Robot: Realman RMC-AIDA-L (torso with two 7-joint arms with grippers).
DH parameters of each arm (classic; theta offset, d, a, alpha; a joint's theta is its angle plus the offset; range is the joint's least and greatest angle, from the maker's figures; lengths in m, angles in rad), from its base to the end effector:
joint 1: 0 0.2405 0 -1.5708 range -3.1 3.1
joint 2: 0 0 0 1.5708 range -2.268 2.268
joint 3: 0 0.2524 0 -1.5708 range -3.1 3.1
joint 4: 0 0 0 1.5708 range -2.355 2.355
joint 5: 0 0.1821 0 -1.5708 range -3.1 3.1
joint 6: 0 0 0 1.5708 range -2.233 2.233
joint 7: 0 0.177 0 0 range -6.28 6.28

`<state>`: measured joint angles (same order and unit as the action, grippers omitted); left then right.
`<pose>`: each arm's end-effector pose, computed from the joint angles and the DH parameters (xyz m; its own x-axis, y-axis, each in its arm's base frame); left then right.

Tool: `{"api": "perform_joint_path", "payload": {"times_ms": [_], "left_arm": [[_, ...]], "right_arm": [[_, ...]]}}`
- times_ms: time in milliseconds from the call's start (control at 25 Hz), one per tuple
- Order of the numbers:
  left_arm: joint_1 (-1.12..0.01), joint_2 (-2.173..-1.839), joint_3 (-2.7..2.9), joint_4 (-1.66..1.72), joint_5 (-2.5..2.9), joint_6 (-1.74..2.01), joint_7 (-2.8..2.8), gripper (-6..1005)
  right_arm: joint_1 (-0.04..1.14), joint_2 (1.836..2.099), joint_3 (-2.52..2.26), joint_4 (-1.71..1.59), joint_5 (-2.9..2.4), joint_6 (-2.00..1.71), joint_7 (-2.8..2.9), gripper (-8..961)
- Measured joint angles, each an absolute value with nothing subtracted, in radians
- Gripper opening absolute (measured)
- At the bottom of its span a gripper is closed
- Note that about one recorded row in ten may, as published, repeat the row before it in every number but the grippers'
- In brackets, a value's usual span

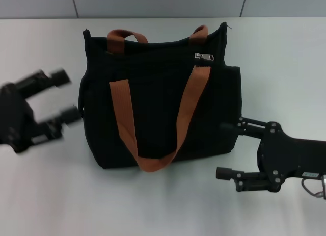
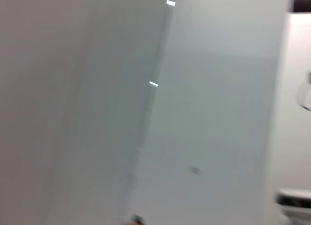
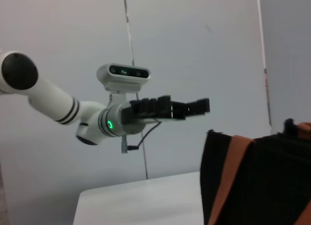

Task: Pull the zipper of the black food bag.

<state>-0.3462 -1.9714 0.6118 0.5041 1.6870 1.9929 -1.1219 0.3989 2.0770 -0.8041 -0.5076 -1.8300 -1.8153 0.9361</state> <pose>-0.2351 0.2467 0.0439 0.5837 0.0993 0.8059 0.3349 -0.9336 -0.1275 0.2215 0.2412 -0.0381 0.7514 -0.0724 -0.6558 -0.1694 -0.9818 -0.0857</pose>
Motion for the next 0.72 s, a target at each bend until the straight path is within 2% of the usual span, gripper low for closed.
{"api": "perform_joint_path", "payload": {"times_ms": [200, 720], "left_arm": [[-0.337, -2.003, 0.762, 0.497, 1.689, 1.998, -1.002, 805], [-0.294, -2.056, 0.881, 0.481, 1.798, 1.834, -0.909, 811]], "right_arm": [[0.419, 2.077, -0.809, -0.461, -1.845, -1.796, 0.879, 836], [0.437, 2.079, -0.869, -0.376, -1.882, -1.692, 0.786, 836]]}}
